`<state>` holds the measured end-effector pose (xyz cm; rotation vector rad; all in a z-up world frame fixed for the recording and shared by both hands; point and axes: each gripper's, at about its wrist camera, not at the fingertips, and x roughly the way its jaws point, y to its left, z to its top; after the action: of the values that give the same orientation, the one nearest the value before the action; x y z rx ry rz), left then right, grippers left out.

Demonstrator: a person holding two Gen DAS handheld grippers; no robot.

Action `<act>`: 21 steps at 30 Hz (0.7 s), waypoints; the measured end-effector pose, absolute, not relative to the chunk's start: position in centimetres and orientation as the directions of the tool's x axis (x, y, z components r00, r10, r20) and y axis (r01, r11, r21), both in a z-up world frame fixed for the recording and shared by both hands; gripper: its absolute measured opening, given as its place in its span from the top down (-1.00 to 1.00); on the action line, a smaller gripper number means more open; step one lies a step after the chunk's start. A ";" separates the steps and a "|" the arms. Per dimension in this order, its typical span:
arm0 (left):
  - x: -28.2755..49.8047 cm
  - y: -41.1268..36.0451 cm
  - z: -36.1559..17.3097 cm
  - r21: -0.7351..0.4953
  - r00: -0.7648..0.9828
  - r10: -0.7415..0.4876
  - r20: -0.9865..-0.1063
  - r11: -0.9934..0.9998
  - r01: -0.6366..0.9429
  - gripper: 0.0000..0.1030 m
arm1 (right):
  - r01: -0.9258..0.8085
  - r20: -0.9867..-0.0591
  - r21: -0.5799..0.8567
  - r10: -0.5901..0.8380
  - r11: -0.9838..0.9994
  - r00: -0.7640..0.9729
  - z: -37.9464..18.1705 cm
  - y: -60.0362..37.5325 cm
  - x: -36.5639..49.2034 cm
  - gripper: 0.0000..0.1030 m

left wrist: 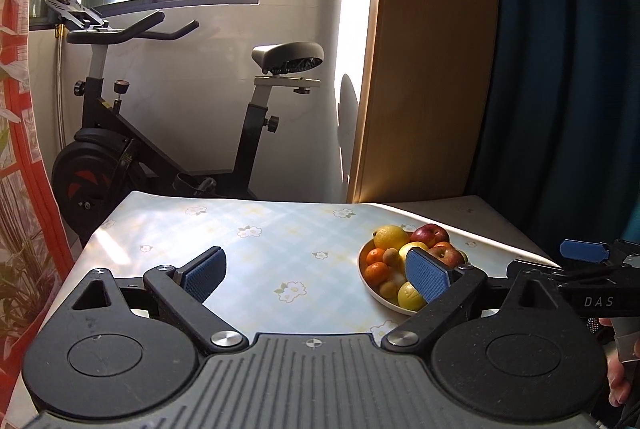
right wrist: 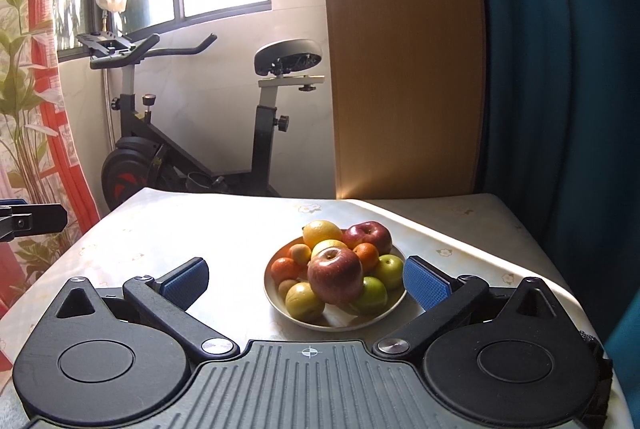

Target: Organize fruits

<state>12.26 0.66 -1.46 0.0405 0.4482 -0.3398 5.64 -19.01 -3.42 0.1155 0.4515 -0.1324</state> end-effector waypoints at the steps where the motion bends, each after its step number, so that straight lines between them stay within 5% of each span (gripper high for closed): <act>1: 11.9 0.6 -1.3 -0.031 0.849 -0.309 -0.429 0.944 0.328 -0.89 | 0.149 -0.442 0.082 -0.098 0.985 0.892 -3.2 -18.8 5.4 -0.99; 21: 7.8 0.3 0.1 0.022 0.878 -0.238 -0.415 0.962 0.271 -0.90 | 0.132 -0.392 0.035 -0.108 0.991 0.914 -0.5 -16.7 1.4 -0.99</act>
<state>7.84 0.33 0.12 0.0801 0.4221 -0.2653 1.41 -16.75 -0.46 0.0613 0.4001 -0.1233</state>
